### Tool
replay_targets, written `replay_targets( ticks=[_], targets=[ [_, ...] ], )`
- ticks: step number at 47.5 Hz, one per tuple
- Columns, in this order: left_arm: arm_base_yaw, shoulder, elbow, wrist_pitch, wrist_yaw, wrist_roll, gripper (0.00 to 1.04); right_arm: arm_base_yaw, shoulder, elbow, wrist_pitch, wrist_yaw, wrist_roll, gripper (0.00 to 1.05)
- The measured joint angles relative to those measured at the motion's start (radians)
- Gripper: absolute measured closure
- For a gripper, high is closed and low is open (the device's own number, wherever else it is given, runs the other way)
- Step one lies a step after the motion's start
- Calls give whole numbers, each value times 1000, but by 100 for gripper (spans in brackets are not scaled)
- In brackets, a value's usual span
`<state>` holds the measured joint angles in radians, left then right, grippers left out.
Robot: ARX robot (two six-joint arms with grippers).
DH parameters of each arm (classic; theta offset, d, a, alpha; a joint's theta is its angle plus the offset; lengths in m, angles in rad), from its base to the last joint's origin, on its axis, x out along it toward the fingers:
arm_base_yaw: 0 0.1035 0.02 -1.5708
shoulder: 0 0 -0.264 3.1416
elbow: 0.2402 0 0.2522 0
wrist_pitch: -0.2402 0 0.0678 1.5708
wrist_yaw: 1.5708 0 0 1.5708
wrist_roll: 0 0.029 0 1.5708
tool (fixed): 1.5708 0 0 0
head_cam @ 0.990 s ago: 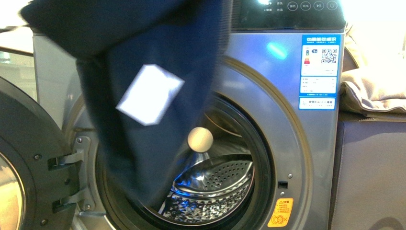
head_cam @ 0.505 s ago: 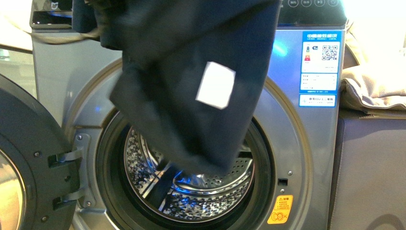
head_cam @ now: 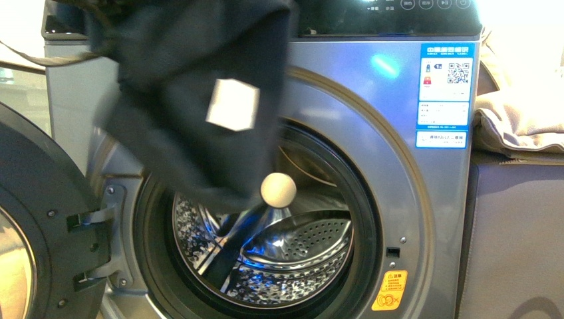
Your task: Put clothes into washing machine
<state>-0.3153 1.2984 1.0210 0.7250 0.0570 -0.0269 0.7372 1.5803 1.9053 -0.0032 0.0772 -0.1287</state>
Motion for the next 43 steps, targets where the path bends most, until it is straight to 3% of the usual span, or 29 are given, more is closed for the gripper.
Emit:
replay_targets(
  ticks=[6,19,43],
  targets=[
    [-1,-10,-16,2,-1,-1,99,0,0,0,1,0,0,44],
    [-2,-10,-36,21,-3,-5,99,0,-10,0,3,0,0,6],
    [0,2,-146,56,30,-26,99,0,-10,0,3,0,0,8]
  ],
)
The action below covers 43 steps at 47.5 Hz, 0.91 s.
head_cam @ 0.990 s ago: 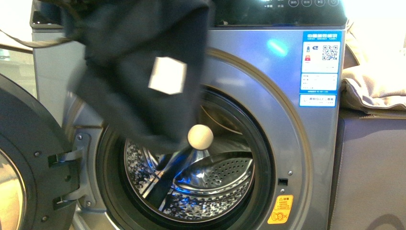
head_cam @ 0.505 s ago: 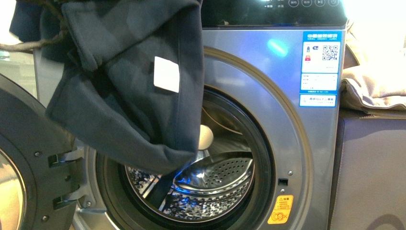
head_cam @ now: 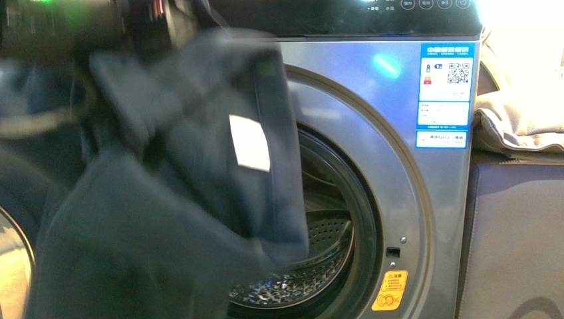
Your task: Put clothes into washing machine
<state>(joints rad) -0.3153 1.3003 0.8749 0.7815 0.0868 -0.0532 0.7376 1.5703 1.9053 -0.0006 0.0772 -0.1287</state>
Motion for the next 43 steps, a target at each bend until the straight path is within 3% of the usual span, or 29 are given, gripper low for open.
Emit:
replay_targets(
  ticks=[18,37,40,43],
  targets=[
    [34,171,-147,196,-21,-1,99,0,0,0,0,0,0,8],
    [77,516,-31,331,-37,0,99,0,0,0,0,0,0,8],
    [77,557,13,331,-43,0,99,12,12,41,-76,116,50,8],
    [76,594,55,330,-51,0,99,10,25,109,-217,336,149,8]
  ],
)
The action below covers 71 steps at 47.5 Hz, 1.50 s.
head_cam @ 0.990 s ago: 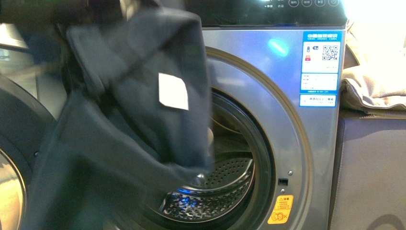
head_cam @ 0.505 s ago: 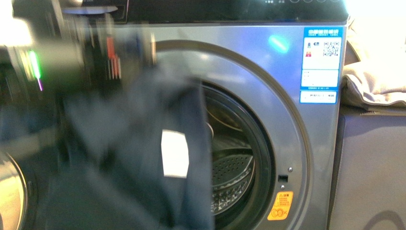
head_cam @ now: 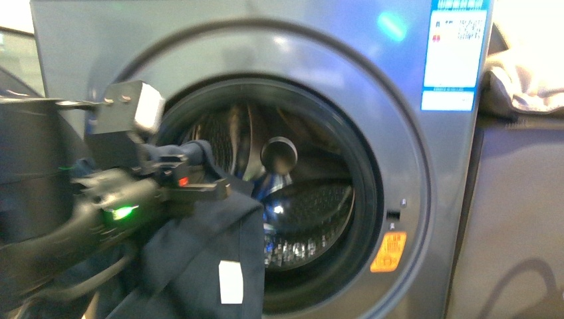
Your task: Put clothes into washing machine
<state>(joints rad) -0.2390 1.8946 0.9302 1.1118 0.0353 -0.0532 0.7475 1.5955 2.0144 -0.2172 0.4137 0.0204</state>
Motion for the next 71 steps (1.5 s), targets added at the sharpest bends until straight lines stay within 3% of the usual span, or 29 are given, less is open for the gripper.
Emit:
replay_targets(
  ticks=[4,14,27,33,38,48,59,71],
  targets=[
    [-5,46,58,-11,-11,1,99,-37,-12,11,-35,95,80,8],
    [-31,123,178,-37,-33,19,99,-158,-119,-84,-42,99,126,8],
    [-77,229,325,-81,-64,53,99,-246,-291,-269,-14,101,85,8],
    [-90,290,415,-112,-90,59,99,-241,-368,-362,7,178,32,8],
    [-94,330,480,-142,-109,69,99,-270,-460,-458,-131,55,3,23],
    [-94,424,650,-214,-158,82,99,-413,-777,-1019,105,-84,-14,64],
    [-96,502,812,-243,-203,133,99,-522,-959,-1417,261,-202,-19,103],
    [-96,643,1004,-198,-243,216,99,-597,-1081,-1622,343,-270,-20,102]
  ],
)
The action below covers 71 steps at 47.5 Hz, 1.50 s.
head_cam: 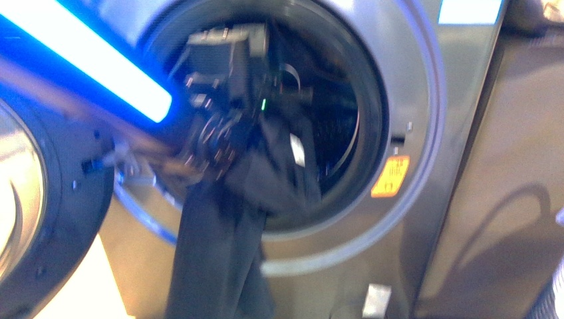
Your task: Put clothes into washing machine
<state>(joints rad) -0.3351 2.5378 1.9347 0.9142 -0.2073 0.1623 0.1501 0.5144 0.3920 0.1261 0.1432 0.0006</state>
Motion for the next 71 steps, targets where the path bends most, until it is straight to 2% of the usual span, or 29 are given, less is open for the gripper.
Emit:
replay_targets(
  ticks=[8,11,16,22,27,37,45,49,55,59,62,65,67,71],
  targets=[
    [6,100,144,-33,10,32,99,-41,-63,-101,30,-41,0,102],
    [10,128,195,-60,22,40,99,-99,-86,-131,35,-124,0,102],
    [18,195,323,-124,27,47,99,-143,-121,-174,46,-136,0,102],
    [31,376,642,-268,35,74,99,-146,-169,-233,51,-138,0,102],
    [35,483,800,-336,46,101,99,-147,-207,-267,51,-139,0,102],
    [39,527,923,-270,71,134,99,-148,-280,-319,35,-141,0,102],
    [41,518,939,-256,101,120,99,-148,-323,-342,14,-141,0,102],
    [40,518,940,-287,122,99,99,-148,-427,-349,-111,-142,0,102],
    [40,518,940,-325,130,84,98,-148,-497,-368,-125,-142,0,102],
    [38,518,943,-367,151,64,81,-148,-508,-386,-126,-142,0,102],
    [38,518,944,-390,152,48,72,-148,-508,-387,-126,-141,0,102],
    [38,517,945,-442,156,23,53,-148,-510,-387,-126,-142,0,102],
    [38,483,876,-420,167,0,44,-148,-510,-387,-126,-141,0,102],
    [41,332,599,-364,181,-40,25,-148,-510,-387,-126,-142,0,102]
  ],
)
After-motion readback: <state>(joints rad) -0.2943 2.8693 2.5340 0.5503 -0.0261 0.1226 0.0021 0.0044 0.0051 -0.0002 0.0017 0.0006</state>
